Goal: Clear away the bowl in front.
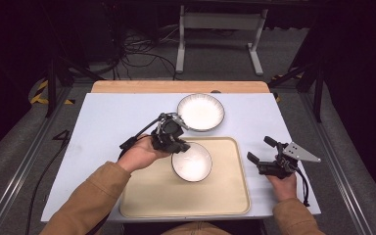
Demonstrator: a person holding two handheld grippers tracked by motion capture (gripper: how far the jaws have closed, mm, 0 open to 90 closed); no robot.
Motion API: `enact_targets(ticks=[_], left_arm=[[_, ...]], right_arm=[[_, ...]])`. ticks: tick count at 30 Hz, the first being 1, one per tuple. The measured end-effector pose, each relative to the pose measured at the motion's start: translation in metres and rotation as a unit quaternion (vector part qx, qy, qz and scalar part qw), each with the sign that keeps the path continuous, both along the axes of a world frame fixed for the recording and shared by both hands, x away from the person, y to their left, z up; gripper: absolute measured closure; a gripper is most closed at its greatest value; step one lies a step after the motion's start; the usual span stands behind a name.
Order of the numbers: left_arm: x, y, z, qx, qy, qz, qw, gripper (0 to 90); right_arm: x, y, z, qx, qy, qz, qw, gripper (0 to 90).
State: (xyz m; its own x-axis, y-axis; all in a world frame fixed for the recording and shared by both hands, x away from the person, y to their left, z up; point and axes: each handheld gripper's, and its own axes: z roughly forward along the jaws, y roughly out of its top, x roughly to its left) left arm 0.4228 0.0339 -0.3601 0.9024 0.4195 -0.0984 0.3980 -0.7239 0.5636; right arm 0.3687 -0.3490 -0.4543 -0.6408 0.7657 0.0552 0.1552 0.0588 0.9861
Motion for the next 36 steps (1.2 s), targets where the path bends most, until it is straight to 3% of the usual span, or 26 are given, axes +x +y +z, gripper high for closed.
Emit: enact_targets(ticks=[27, 36], left_arm=[[0.001, -0.011, -0.028, 0.035, 0.005, -0.008, 0.9993, 81.4], [0.001, -0.01, -0.03, 0.034, 0.003, -0.008, 0.9994, 81.6]], right_arm=[[0.0, 0.0, 0.0, 0.0, -0.001, -0.001, 1.0, 1.4], [0.0, 0.0, 0.0, 0.001, -0.001, -0.001, 1.0, 1.4]])
